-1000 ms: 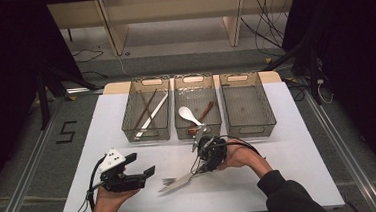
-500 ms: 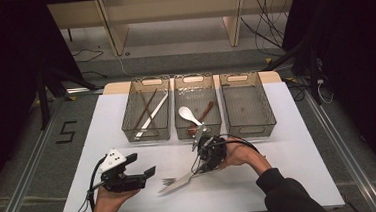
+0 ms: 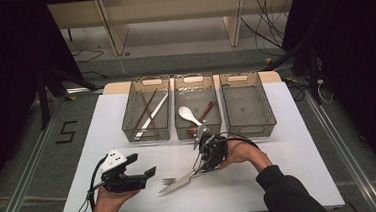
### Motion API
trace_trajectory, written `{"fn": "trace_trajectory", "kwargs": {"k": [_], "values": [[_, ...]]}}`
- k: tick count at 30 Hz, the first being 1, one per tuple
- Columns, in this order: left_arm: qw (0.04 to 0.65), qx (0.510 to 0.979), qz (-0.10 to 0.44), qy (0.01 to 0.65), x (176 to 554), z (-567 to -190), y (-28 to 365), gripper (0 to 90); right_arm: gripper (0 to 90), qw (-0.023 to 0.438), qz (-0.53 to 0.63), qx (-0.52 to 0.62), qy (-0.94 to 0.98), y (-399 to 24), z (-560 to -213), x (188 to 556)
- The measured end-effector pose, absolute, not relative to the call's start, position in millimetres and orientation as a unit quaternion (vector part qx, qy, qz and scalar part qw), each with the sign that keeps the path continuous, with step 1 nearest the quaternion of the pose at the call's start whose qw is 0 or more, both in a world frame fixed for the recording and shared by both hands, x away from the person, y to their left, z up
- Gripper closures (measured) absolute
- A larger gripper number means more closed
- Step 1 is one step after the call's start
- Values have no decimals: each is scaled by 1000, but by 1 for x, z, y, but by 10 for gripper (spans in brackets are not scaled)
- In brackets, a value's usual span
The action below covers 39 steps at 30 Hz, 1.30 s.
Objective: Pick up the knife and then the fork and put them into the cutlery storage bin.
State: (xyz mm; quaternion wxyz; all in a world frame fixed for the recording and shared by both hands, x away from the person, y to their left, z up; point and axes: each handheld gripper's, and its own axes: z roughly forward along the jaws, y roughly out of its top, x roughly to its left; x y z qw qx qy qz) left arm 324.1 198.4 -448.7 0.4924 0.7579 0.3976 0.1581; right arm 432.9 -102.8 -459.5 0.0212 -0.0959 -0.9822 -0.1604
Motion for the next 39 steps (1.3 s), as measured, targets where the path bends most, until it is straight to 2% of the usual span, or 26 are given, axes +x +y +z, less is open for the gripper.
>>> {"fn": "trace_trajectory", "kwargs": {"k": [5,11,26,39], "values": [[491,759,158,398,325,-449,198,162,564,20,-156,-84,-984,-103,-460,435],[490,761,158,396,325,-449,198,162,576,25,-151,-73,-985,-98,-460,433],[490,760,156,398,325,-449,197,162,590,-15,-123,-49,-991,-87,-460,421],[490,760,158,397,325,-448,198,162,595,-20,-119,-54,-991,-87,-460,420]]}}
